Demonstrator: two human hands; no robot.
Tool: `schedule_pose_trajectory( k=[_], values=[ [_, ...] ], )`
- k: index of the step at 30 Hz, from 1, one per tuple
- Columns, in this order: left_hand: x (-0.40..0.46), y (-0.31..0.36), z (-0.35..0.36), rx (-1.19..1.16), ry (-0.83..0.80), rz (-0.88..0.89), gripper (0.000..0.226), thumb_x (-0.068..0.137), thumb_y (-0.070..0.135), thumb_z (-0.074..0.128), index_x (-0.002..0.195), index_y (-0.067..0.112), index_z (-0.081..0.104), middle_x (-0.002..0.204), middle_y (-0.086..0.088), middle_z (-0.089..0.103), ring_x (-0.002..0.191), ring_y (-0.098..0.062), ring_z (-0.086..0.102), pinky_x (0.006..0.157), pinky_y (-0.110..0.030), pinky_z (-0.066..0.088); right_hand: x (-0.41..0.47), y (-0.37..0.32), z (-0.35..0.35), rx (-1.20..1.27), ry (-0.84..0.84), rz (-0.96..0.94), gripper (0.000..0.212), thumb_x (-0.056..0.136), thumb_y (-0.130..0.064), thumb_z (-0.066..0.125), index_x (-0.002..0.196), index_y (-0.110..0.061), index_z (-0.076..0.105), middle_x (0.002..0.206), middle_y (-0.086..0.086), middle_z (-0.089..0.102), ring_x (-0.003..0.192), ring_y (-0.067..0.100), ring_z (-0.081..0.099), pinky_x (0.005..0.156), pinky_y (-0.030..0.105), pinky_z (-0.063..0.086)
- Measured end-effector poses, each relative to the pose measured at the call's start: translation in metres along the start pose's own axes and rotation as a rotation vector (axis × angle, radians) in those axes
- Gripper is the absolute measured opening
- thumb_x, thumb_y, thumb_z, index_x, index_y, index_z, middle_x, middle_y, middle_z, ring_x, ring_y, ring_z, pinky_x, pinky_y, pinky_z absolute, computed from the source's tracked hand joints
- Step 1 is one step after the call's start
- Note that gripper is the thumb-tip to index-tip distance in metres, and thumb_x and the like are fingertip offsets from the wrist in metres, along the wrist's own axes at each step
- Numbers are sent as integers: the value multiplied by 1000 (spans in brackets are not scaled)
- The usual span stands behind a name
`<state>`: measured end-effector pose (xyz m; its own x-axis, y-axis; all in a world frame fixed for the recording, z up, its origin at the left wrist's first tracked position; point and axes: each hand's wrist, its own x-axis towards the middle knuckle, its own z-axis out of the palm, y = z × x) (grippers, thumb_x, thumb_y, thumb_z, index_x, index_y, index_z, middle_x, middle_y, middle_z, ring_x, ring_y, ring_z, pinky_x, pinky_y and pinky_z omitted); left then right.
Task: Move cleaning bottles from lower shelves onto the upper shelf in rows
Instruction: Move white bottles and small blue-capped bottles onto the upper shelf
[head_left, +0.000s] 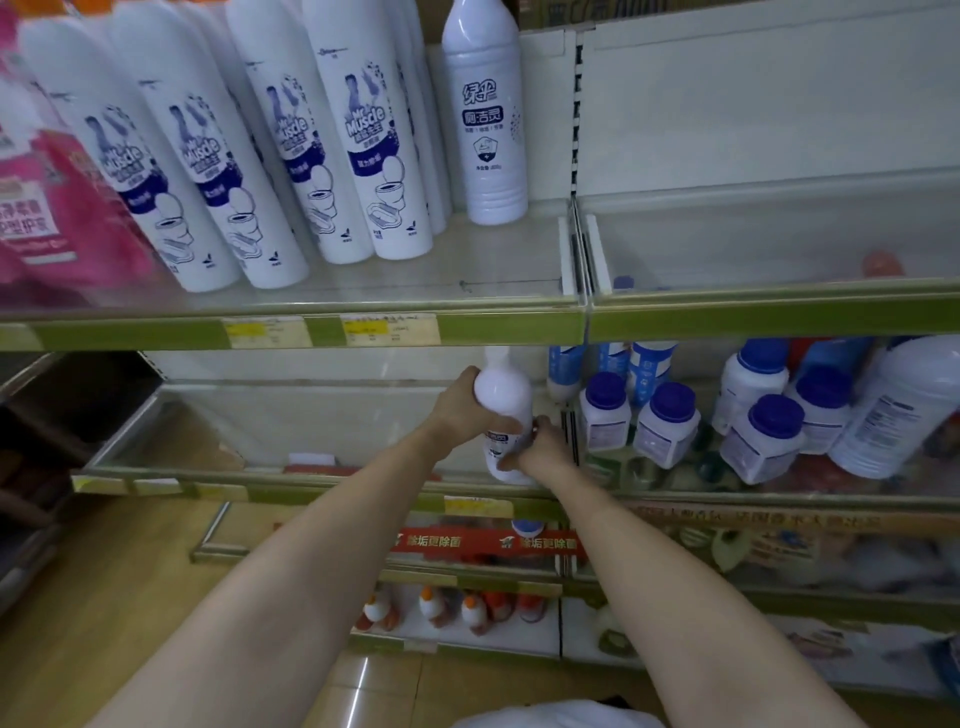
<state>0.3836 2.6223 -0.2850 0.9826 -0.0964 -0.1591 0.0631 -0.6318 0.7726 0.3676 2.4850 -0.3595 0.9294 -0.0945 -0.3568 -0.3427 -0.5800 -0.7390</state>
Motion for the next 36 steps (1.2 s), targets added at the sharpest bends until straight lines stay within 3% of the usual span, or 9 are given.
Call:
schedule_pose_trajectory(
  k=[7, 14, 17, 19, 24, 27, 30, 33, 36],
  values=[
    [-45, -12, -7, -165, 42, 13, 81, 55, 20, 97, 120, 18, 48, 117, -4, 59, 108, -30, 57, 89, -52, 54, -49, -6, 18, 68, 125, -54, 42, 77, -26, 84, 107, -21, 56, 100, -1, 66, 90, 22, 61, 72, 30, 44],
    [-79, -13, -12, -370, 62, -22, 72, 61, 16, 95, 117, 15, 51, 106, -2, 62, 97, -23, 63, 75, -35, 55, -92, -12, 28, 272, 4, 20, 59, 64, -24, 92, 111, -24, 57, 117, -3, 67, 110, 20, 62, 99, 39, 53],
    [-96, -20, -7, -499, 54, -62, 73, 62, 16, 95, 119, 10, 51, 102, 0, 62, 93, -19, 65, 65, -25, 53, -119, -9, 30, 323, -43, 6, 48, 77, -7, 83, 115, -18, 55, 110, 0, 64, 108, 19, 62, 101, 34, 50],
    [-108, -26, -2, -576, 25, -97, 77, 58, 21, 97, 120, 8, 53, 106, -6, 67, 95, -21, 68, 71, -30, 57, -136, -4, 34, 347, -56, -16, 42, 76, 0, 83, 106, -19, 61, 105, -1, 68, 109, 21, 65, 100, 36, 52],
    [-132, -42, 13, -584, -95, -165, 81, 50, 45, 98, 111, 11, 56, 105, -6, 71, 92, -21, 71, 71, -35, 58, -184, 23, 46, 360, -11, 64, 55, 63, -22, 95, 110, -22, 67, 108, 0, 74, 102, 19, 70, 92, 40, 57],
    [-148, -61, 24, -542, -159, -207, 86, 39, 58, 95, 106, 16, 61, 103, -5, 74, 90, -23, 73, 81, -44, 61, -210, 40, 58, 325, 1, 99, 57, 64, -29, 93, 114, -25, 66, 108, -4, 74, 101, 17, 70, 89, 39, 57],
    [-167, -78, 33, -592, -257, -265, 56, 61, 40, 94, 100, 16, 61, 103, -7, 73, 90, -23, 72, 77, -38, 60, -230, 54, 69, 247, -35, 129, 43, 67, -27, 92, 103, -29, 67, 100, -7, 73, 92, 12, 70, 76, 30, 55],
    [-184, -92, 36, -493, -366, -274, 53, 71, 39, 89, 110, 13, 62, 104, -7, 71, 88, -19, 70, 66, -30, 55, -240, 68, 82, 140, -82, 184, 47, 61, -35, 93, 100, -26, 70, 97, -5, 74, 89, 13, 70, 79, 36, 58],
    [-193, -102, 38, -426, -448, -314, 49, 79, 47, 81, 107, 12, 62, 104, -9, 71, 89, -21, 69, 72, -33, 56, -245, 80, 90, 81, -125, 222, 53, 59, -39, 93, 103, -23, 69, 99, -4, 73, 90, 15, 69, 81, 37, 57]
  ],
)
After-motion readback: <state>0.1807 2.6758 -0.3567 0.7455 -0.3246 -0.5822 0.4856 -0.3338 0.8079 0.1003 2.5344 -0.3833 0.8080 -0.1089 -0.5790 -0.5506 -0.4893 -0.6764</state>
